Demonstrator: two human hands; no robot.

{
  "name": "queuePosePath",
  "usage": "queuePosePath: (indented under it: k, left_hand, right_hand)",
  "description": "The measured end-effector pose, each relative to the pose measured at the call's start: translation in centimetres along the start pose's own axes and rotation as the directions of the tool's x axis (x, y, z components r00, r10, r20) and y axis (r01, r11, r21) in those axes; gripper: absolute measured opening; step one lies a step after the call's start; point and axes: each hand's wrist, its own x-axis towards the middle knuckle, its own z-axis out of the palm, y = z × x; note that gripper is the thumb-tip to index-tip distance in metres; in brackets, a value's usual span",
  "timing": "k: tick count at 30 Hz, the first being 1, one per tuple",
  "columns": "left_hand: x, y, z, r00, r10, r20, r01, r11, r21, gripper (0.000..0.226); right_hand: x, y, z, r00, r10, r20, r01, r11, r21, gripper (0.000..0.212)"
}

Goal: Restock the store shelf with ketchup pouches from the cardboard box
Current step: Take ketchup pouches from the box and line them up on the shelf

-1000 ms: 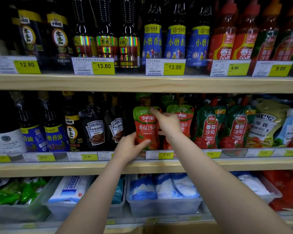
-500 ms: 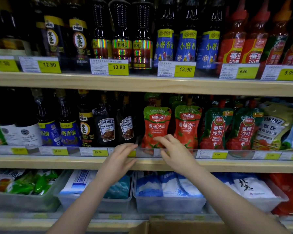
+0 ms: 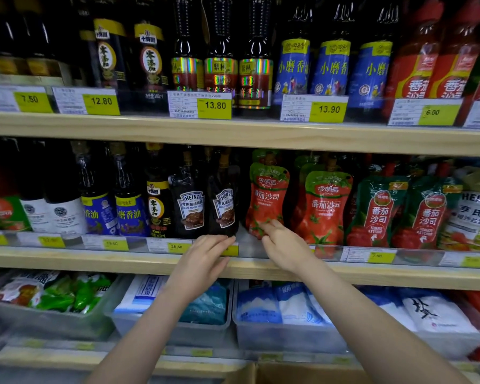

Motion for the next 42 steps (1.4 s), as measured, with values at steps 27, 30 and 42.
queuePosePath:
  k: [27, 30, 42]
  left_hand:
    - [-9.9, 10.9, 12.2, 0.949, 0.063, 0.309, 0.016, 0.969, -0.246, 0.043]
    - [-11.9, 11.5, 15.0, 0.885, 0.025, 0.464, 0.085, 0.973, -0.215, 0.047]
    - [-14.1, 11.7, 18.5, 0.869, -0.066, 0.490, 0.132, 0.986, -0.101, 0.063]
  right_hand:
    - [-20.1, 10.2, 6.4, 0.991, 0.053, 0.121, -0.076, 0.978, 0.195, 0.045]
    - [-23.9, 13.0, 10.1, 0.943, 0.205, 0.264, -0.264, 0.940, 0.214, 0.046]
    - [-29.1, 19.1, 21.0, 0.663, 0.486, 0.569, -0.696, 0.680, 0.230, 0.037]
